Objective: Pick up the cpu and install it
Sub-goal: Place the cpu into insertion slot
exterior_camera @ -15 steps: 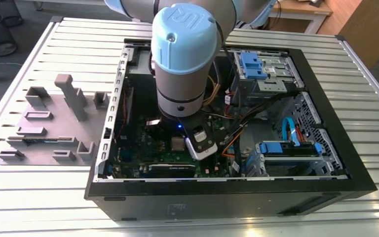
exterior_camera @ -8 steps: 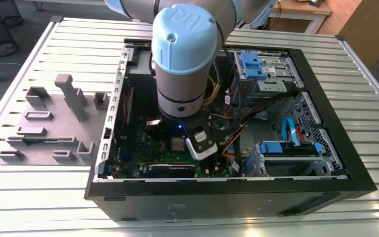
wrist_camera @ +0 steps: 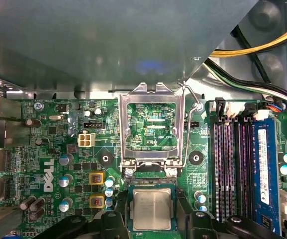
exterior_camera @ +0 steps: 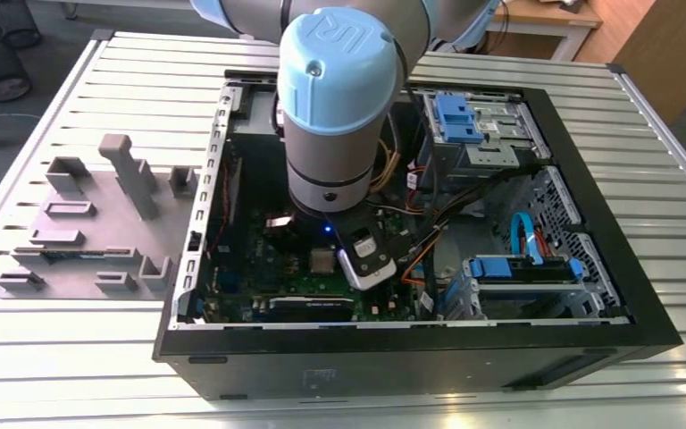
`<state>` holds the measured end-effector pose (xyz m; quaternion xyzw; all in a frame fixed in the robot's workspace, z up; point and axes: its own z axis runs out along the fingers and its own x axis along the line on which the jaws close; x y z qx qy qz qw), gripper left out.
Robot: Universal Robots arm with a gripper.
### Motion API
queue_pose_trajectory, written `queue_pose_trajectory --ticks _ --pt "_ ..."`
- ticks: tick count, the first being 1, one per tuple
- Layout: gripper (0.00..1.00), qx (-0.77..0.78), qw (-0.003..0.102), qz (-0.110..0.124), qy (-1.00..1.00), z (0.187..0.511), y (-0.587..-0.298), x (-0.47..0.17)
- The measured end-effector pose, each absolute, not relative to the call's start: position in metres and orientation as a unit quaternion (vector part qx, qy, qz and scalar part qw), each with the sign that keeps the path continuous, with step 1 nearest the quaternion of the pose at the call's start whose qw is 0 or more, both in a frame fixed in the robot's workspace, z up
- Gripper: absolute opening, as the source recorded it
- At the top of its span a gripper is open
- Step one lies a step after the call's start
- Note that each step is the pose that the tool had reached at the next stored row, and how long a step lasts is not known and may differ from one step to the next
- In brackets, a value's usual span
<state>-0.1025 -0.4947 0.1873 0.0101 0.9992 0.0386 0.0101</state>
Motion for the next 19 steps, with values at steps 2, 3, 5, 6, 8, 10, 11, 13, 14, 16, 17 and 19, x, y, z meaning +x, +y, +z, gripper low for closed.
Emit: queue_pose_trajectory --ticks 2,3,5,6,8,10,11,13,14,16,17,19 --pt "0.47 0.01 0.01 0.039 0.999 0.1879 -0.4946 -0.1025" --pt "0.47 0.01 0.01 0.039 0.999 0.1884 -0.4945 -0.1024" --pt "0.47 0.01 0.01 0.039 0.999 0.189 -0.4945 -0.1024" --pt "0.47 0.01 0.01 0.039 0.999 0.1892 -0.4946 -0.1024" --pt "0.47 0.01 0.01 0.039 0.999 0.1895 -0.4946 -0.1025" --pt "0.47 0.01 0.01 0.039 0.999 0.1899 -0.4946 -0.1025" --pt "0.47 0.01 0.01 0.038 0.999 0.1908 -0.4947 -0.1025" --pt "0.47 0.01 0.01 0.039 0.999 0.1908 -0.4946 -0.1025" --pt "0.47 0.01 0.01 0.039 0.999 0.1908 -0.4946 -0.1025" --pt "0.47 0.01 0.01 0.039 0.999 0.1908 -0.4945 -0.103" --pt "0.47 0.01 0.01 0.039 0.999 0.1908 -0.4942 -0.1042" --pt "0.47 0.01 0.01 0.039 0.999 0.1908 -0.4938 -0.1062"
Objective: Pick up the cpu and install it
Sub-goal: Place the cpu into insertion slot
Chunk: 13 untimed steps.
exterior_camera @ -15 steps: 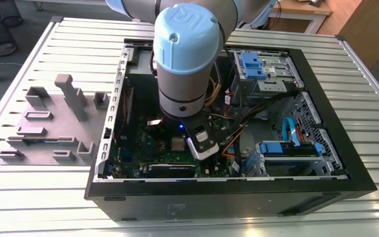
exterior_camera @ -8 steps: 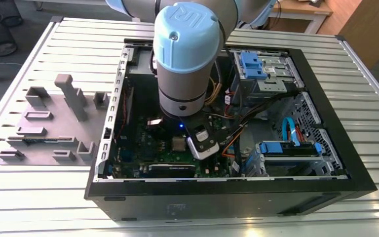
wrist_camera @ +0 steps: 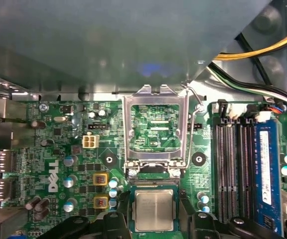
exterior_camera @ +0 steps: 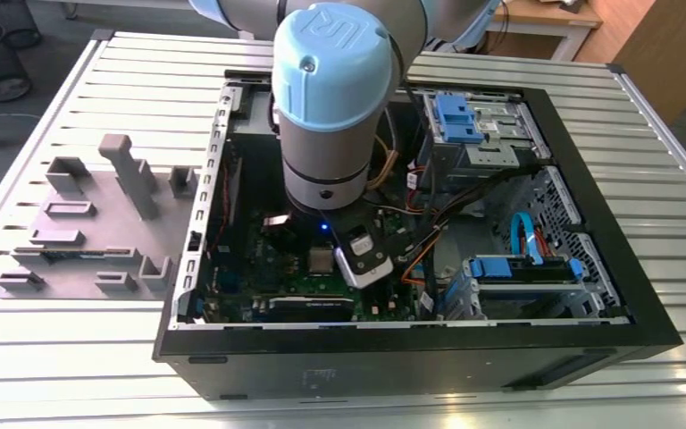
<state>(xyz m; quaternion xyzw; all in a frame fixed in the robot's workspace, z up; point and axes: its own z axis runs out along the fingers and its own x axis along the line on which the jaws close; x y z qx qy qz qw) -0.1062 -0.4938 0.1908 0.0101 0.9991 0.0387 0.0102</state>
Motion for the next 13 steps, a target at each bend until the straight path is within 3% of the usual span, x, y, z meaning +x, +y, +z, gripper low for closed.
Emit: queue_pose_trajectory --ticks 13 --pt "0.47 -0.003 0.01 0.039 0.999 0.1889 -0.4934 -0.1065"
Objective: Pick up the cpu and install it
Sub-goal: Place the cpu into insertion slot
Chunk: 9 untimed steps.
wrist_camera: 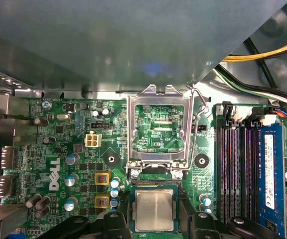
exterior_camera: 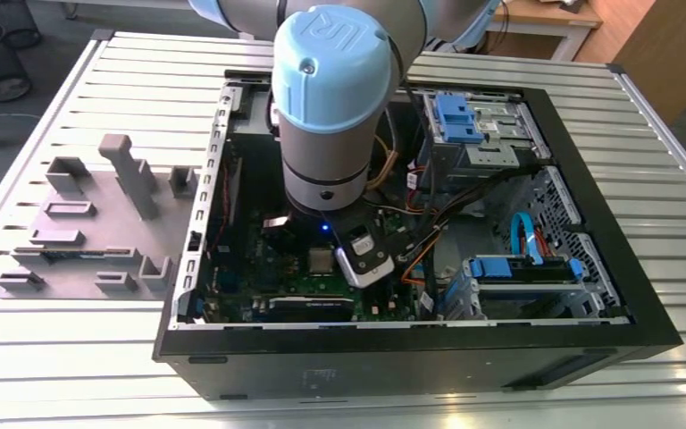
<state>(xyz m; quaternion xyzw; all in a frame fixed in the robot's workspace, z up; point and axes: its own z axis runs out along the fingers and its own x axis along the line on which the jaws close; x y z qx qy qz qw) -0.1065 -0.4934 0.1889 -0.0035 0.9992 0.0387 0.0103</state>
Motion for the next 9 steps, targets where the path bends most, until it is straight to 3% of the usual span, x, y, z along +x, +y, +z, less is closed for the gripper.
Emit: queue_pose_trajectory --ticks 9 --pt "0.47 -0.003 0.01 0.039 0.999 0.1885 -0.4934 -0.1028"
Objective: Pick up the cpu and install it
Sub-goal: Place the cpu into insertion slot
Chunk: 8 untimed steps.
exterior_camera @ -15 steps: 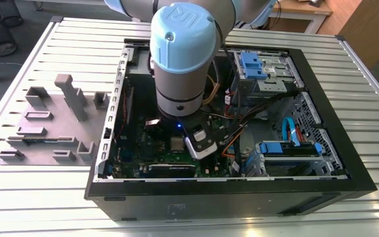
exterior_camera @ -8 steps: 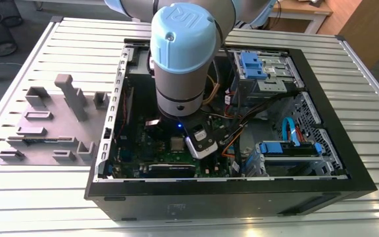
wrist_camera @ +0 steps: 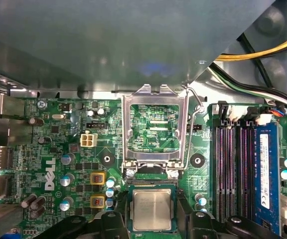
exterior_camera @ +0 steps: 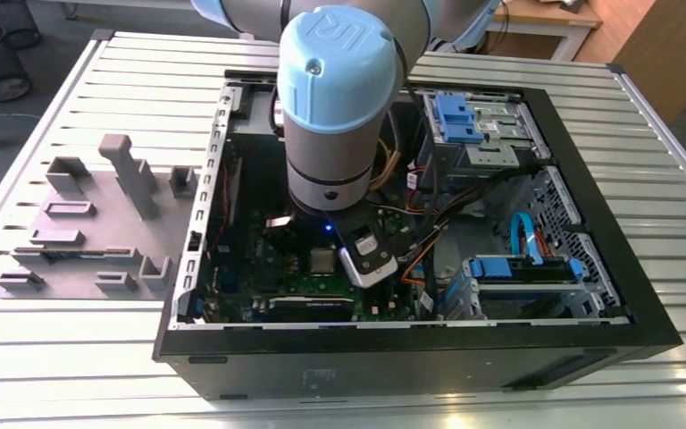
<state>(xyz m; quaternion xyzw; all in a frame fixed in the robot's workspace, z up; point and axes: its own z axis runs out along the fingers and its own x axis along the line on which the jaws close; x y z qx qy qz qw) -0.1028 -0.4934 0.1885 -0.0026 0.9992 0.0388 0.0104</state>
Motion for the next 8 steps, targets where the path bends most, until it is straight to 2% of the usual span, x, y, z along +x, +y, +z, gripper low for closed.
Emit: queue_pose_trajectory --ticks 8 --pt "0.47 -0.003 0.01 0.039 0.999 0.1891 -0.494 -0.1027"
